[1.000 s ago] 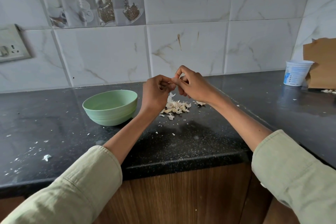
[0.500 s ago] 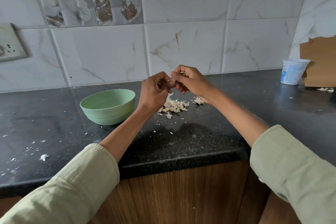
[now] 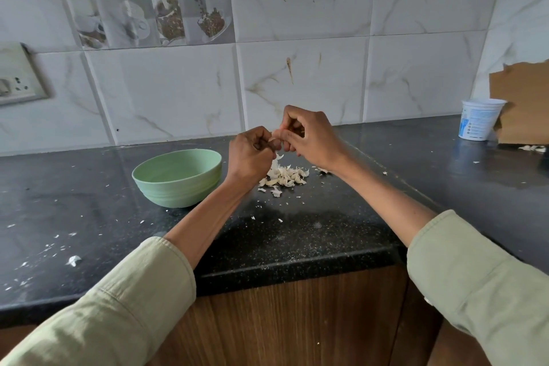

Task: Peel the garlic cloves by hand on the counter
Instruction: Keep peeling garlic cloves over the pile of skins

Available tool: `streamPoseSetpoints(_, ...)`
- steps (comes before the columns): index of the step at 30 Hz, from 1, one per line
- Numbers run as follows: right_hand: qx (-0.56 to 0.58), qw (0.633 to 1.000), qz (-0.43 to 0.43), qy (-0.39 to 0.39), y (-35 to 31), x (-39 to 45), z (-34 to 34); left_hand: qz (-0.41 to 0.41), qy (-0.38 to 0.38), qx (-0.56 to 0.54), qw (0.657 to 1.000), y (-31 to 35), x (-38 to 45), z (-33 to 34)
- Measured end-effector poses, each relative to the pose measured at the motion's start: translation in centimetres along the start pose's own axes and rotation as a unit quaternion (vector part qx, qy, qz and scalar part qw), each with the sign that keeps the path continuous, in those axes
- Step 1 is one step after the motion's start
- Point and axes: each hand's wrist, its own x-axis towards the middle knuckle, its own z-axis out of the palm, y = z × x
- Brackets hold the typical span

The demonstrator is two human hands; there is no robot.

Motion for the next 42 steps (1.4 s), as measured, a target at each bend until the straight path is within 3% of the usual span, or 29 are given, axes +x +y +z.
streamPoseSetpoints(4, -0.029, 0.998, -0.047, 0.017, -0.1, 0.0, 0.1, -0.024, 0.005, -0.017, 1.000, 0.3, 0.0, -0.2)
streamPoseSetpoints(7, 0.115, 0.992, 0.057, 0.013, 0.1, 0.4, -0.2, 0.008, -0.001, -0.038, 0.999, 0.7, 0.0, -0.4)
streamPoseSetpoints(11, 0.354, 0.896, 0.261, -0.057, 0.2, 0.6, -1.2, 0.063, -0.021, -0.030, 0.997, 1.0, -0.1, -0.3)
streamPoseSetpoints(13, 0.434, 0.835, 0.327, -0.080, 0.3, 0.5, -1.5, 0.083, -0.025, -0.013, 0.996, 1.0, -0.1, -0.1)
streamPoseSetpoints(15, 0.472, 0.801, 0.358, -0.088, 0.5, 0.4, -1.6, 0.093, -0.029, -0.005, 0.995, 0.8, 0.0, -0.1)
streamPoseSetpoints(20, 0.434, 0.851, 0.294, -0.043, 0.4, 0.7, -1.4, 0.095, -0.020, -0.016, 0.995, 0.9, -0.3, 0.0)
streamPoseSetpoints(23, 0.394, 0.879, 0.269, -0.025, 0.6, 0.7, -1.4, 0.066, -0.070, -0.058, 0.994, 1.1, -0.4, 0.2)
streamPoseSetpoints(30, 0.375, 0.881, 0.282, -0.058, 0.7, 0.4, -0.5, 0.006, -0.095, -0.082, 0.992, 0.3, 0.2, 0.1)
streamPoseSetpoints(35, 0.259, 0.948, 0.181, -0.040, 0.4, 0.2, -0.1, -0.066, -0.073, -0.124, 0.987, 0.6, 0.4, 0.4)
streamPoseSetpoints(37, 0.290, 0.936, 0.199, -0.034, 0.4, 0.3, -0.1, -0.037, -0.065, -0.122, 0.990, 0.9, 0.2, 0.2)
streamPoseSetpoints(42, 0.462, 0.816, 0.335, -0.095, 0.9, 0.5, -1.0, 0.058, -0.081, -0.077, 0.992, 1.3, -0.3, -0.2)
